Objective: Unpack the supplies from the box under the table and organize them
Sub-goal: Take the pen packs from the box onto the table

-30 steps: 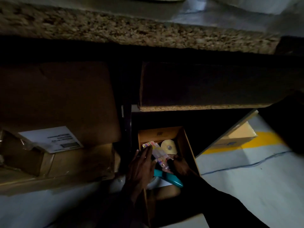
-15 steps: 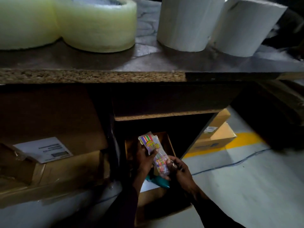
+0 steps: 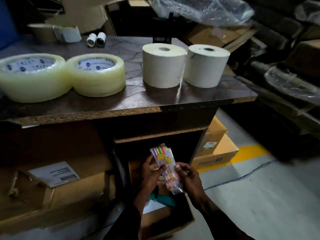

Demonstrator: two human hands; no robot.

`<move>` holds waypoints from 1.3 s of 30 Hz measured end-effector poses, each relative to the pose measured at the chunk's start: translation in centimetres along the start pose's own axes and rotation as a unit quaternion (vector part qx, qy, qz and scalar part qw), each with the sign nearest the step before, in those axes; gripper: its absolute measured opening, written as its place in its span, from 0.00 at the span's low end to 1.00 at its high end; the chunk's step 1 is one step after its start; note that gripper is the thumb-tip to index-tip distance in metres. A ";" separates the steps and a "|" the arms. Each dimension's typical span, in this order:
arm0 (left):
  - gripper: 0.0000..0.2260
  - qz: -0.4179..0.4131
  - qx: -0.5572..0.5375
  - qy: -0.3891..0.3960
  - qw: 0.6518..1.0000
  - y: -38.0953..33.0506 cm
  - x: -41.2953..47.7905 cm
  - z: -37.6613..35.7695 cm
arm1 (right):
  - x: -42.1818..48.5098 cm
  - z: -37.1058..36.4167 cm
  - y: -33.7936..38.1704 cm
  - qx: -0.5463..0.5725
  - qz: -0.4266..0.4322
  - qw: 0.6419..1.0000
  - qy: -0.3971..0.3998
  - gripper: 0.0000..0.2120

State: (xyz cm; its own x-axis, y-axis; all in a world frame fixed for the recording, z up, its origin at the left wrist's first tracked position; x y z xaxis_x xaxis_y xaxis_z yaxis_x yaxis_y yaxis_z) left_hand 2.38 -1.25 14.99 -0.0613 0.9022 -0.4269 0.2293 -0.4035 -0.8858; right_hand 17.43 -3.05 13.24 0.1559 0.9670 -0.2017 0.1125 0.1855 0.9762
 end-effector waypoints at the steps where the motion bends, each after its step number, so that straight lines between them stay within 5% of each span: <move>1: 0.28 0.002 0.000 0.003 1.000 -0.5 -0.7 -0.2 | -0.3 0.0 0.6 -0.004 0.011 1.000 -0.005 0.05; 16: 0.22 0.009 0.009 0.067 0.998 -7.7 -13.8 -3.0 | -9.8 2.5 11.9 -0.024 0.031 0.999 -0.022 0.09; 30: 0.11 -0.054 0.086 0.114 0.988 -25.3 -27.2 -3.0 | -19.3 0.6 30.8 0.020 0.093 0.990 0.104 0.16; 39: 0.11 -0.093 0.135 0.020 0.986 -38.9 -26.7 0.3 | -15.6 -8.1 41.3 0.051 0.051 0.984 0.161 0.08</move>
State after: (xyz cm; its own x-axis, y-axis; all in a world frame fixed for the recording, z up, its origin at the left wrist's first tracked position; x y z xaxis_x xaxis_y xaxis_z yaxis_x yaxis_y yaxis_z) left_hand -5.19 -9.73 60.77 -0.0376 0.9677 -0.2492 -0.0506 -0.2509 -0.9667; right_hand 11.70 -9.07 57.32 -0.1463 0.9879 -0.0508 0.2137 0.0817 0.9735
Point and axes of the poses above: each hand's wrist, its own x-axis towards the middle knuckle, its own z-axis out of the back of the hand, y = z × x, the point moved 2 cm from there along x, towards the middle knuckle, and after that the axes turned 1 degree about x, right-handed, at the moved point
